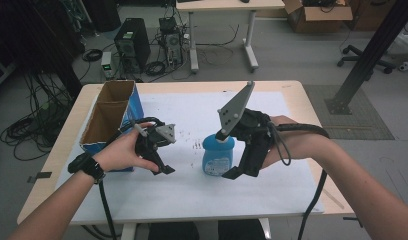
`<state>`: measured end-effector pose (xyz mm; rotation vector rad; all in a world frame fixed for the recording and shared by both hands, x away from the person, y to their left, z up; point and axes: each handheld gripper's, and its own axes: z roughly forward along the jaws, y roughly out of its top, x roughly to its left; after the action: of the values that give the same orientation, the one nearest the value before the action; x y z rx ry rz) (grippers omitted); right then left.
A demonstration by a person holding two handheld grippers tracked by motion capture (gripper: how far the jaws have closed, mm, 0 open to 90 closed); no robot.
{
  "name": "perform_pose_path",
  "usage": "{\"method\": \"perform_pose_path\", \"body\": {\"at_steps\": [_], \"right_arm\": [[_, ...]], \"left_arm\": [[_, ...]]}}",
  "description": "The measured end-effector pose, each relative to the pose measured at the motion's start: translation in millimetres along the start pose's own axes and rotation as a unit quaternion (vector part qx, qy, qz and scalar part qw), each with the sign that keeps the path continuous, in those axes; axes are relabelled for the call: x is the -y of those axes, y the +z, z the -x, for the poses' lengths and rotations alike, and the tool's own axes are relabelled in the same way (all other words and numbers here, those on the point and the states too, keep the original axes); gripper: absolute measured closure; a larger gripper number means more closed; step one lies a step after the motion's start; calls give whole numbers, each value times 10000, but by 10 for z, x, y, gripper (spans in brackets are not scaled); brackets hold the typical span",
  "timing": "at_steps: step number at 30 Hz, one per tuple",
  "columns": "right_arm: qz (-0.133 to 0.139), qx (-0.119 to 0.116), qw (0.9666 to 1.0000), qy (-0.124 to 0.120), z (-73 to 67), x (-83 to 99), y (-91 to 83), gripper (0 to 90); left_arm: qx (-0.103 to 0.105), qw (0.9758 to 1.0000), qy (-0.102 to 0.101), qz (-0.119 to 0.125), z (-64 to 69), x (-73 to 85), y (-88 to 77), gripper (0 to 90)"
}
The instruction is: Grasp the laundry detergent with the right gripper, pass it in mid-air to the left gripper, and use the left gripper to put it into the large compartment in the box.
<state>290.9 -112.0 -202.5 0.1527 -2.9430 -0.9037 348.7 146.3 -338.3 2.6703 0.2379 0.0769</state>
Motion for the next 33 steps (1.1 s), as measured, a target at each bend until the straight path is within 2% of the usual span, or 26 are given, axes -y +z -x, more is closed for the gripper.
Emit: {"method": "perform_pose_path", "body": {"at_steps": [6,14,17,18,20,21,24,30,33], "right_arm": [[115,57,9999,-55,15,-26,-80,26],[464,214,9987,-40,111,42,-244,22],[666,321,9973,-19,161,98,-316,18],[838,385,9957,39,199,140,-358,14],[907,397,9951,49,216,157,-374,13],[1070,480,9931,45,258,211,-417,9],[1229,550,9908,109,310,287,-469,7],[1376,669,9880,232,419,447,-511,5],[1468,709,9859,374,487,588,-504,4]], "left_arm": [[-21,10000,9,0,30,-3,-16,32],[-30,10000,12,-53,46,3,-20,33],[-33,10000,10,-63,49,-1,-16,32],[-42,10000,-7,-65,49,-6,-14,33],[-45,10000,-6,-74,47,-8,-14,32],[-56,10000,3,-81,53,-11,-11,32],[-54,9999,0,-90,56,-11,-13,33],[-58,10000,-40,-51,52,4,-27,32],[-58,10000,-42,-29,53,13,-38,32]]}}
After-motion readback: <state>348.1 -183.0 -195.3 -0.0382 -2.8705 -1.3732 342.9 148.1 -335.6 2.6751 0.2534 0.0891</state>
